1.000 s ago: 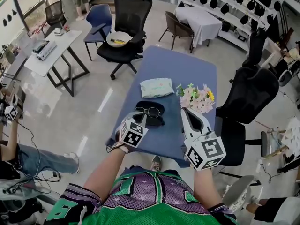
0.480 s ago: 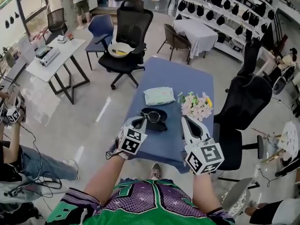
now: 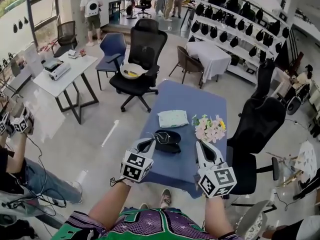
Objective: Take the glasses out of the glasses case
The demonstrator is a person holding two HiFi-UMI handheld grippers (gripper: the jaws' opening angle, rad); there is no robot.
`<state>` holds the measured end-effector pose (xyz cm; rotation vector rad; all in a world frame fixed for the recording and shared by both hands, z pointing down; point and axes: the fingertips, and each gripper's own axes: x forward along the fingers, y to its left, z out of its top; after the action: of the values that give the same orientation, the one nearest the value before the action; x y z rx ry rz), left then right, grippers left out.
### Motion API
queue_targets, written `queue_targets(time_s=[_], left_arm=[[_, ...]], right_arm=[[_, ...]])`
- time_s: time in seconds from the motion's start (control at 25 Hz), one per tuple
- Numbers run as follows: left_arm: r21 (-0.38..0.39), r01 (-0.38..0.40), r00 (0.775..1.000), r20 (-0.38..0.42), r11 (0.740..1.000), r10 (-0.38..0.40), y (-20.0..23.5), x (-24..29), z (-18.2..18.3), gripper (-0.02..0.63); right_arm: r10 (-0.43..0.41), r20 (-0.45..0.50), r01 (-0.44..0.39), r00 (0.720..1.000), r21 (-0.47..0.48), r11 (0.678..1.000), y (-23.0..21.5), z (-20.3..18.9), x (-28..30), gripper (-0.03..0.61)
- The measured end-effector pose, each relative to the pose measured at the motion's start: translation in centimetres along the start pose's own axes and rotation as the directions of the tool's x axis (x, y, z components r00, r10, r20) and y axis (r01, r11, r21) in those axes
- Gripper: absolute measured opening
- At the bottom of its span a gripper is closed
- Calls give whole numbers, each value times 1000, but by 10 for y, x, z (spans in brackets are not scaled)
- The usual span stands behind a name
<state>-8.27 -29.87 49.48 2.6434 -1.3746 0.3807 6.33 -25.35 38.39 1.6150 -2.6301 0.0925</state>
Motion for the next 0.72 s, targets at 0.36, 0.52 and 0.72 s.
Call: queue_targets(time_s=[0.36, 0.52, 0.72], left_arm=[[-36, 2, 984, 178, 999, 5, 5, -62, 57, 15], [-53, 14, 971, 241, 998, -1, -1, -85, 75, 15], [-39, -13, 958, 287, 999, 24, 1, -106, 90, 15]], right_arm=[[-27, 51, 26, 998, 27, 999, 15, 5, -14, 3], [-17, 65, 15, 998, 30, 999, 28, 11, -23, 3], [2, 90, -3, 996, 10, 1000, 43, 22, -26, 3]])
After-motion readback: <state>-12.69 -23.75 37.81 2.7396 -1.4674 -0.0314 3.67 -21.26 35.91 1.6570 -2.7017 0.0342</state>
